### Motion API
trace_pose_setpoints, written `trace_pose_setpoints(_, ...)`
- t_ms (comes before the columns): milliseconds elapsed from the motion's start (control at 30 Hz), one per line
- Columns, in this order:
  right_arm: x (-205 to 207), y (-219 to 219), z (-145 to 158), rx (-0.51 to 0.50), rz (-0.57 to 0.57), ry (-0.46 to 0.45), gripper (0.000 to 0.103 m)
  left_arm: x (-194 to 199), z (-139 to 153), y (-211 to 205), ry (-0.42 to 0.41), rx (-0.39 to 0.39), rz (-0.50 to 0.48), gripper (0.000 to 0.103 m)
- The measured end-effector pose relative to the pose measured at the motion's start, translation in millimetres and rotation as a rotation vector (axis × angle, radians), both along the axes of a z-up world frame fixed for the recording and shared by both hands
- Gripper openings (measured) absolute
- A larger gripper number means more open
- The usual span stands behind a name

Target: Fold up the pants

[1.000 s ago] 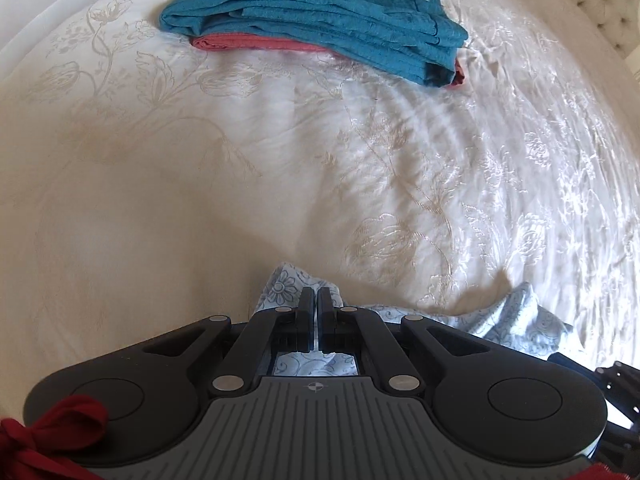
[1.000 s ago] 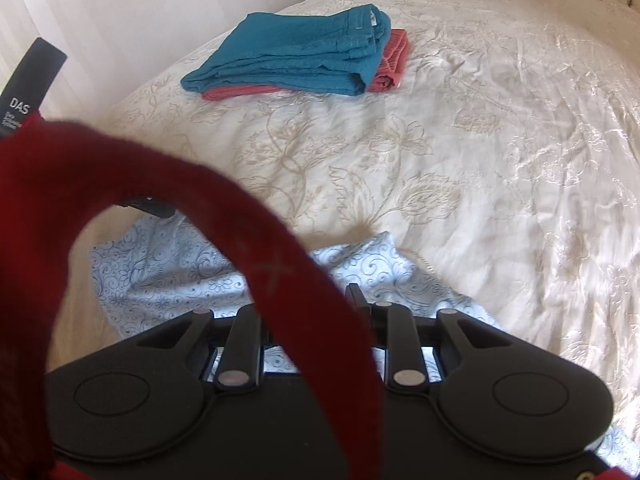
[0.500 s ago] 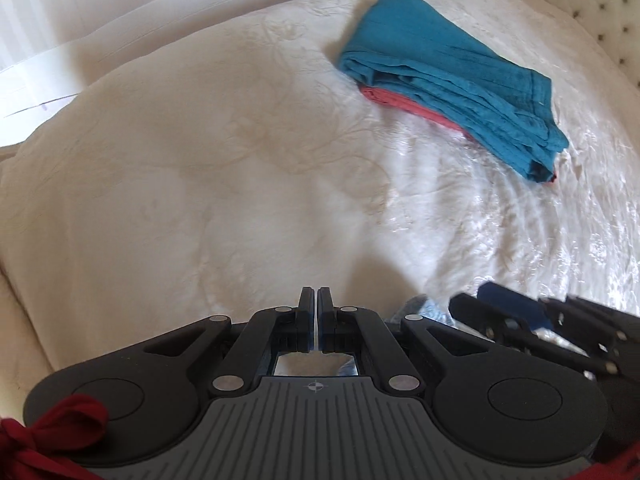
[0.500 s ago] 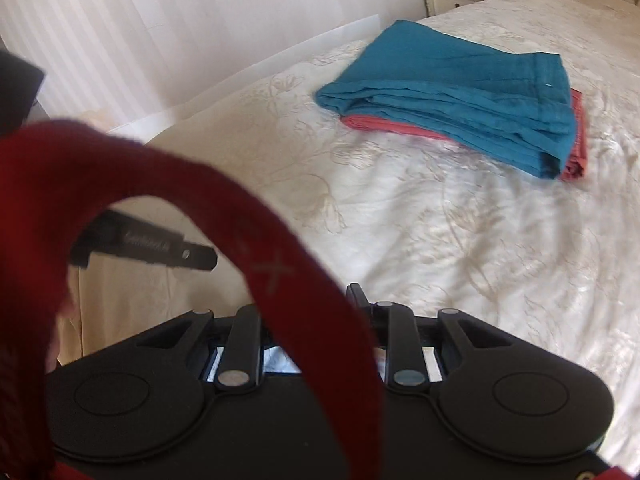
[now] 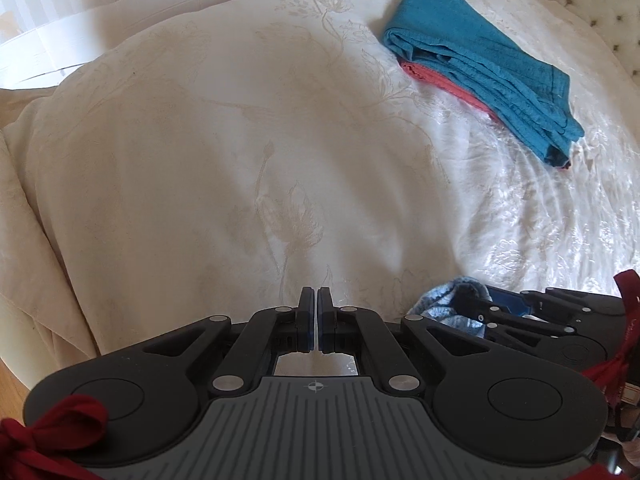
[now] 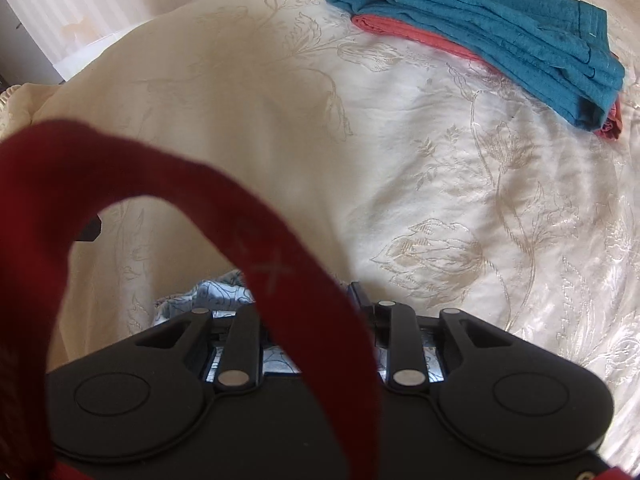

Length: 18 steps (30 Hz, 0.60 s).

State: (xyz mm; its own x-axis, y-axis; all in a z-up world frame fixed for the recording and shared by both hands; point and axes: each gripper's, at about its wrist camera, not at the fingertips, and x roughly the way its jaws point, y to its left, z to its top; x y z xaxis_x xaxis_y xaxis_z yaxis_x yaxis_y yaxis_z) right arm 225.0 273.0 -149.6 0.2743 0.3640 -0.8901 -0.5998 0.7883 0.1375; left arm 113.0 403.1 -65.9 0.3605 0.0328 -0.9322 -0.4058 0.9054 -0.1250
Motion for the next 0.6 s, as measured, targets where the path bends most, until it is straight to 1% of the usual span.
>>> trace_pose_setpoints(33,-1.0,0.1,3.3,-0.005,0.015,-0.024,0.016,-1.2,0.7,-0.3,-0.002,-0.002,0.001,0.003)
trace_pose_setpoints(67,-2.7,2.7,7.2,-0.012,0.039,-0.055,0.016,-2.9,2.0,-0.2,-0.007,-0.004,0.005,0.003)
trace_pose_setpoints(100,-5.1,7.1,15.2,-0.001,0.083,-0.108,0.015,-4.7,3.0,0.0,-0.012,-0.005,0.011,0.003)
trace_pose_setpoints(133,-7.6,15.7,24.2,0.017,0.136,-0.183,0.015,-6.2,3.2,0.2,-0.014,-0.003,0.015,0.003)
trace_pose_setpoints(167,-9.2,24.2,28.6,0.017,0.171,-0.236,0.015,-7.4,2.8,0.1,-0.011,-0.003,0.016,0.003)
trace_pose_setpoints(200,-7.1,33.7,28.0,0.002,0.192,-0.261,0.015,-8.0,1.8,-0.3,-0.006,-0.006,0.012,0.003)
trace_pose_setpoints(233,-2.0,41.5,23.5,-0.016,0.196,-0.249,0.015,-8.4,0.6,-0.9,0.001,-0.008,0.006,0.003)
trace_pose_setpoints(267,2.2,45.4,18.6,-0.023,0.187,-0.225,0.016,-8.8,0.0,-1.5,0.006,-0.007,0.003,0.003)
trace_pose_setpoints(333,8.6,44.4,13.5,0.010,0.153,-0.194,0.026,-10.3,2.3,-4.4,0.002,-0.002,-0.009,0.003)
trace_pose_setpoints(400,3.9,27.3,26.1,0.136,0.092,-0.235,0.026,-11.4,6.8,-8.2,-0.012,0.001,-0.028,0.003)
trace_pose_setpoints(467,-2.9,9.2,43.5,0.253,0.031,-0.289,0.036,-12.3,11.0,-12.5,-0.025,0.005,-0.046,0.003)
trace_pose_setpoints(500,-5.5,1.3,51.8,0.286,0.010,-0.310,0.046,-11.7,12.4,-15.1,-0.029,0.004,-0.058,0.003)
trace_pose_setpoints(533,-8.3,-6.1,59.4,0.295,-0.011,-0.320,0.047,-10.5,13.7,-18.8,-0.033,0.003,-0.074,0.003)
trace_pose_setpoints(600,-14.4,-29.8,70.1,0.331,-0.093,-0.292,0.047,-7.4,17.3,-28.1,-0.050,0.003,-0.102,0.003)
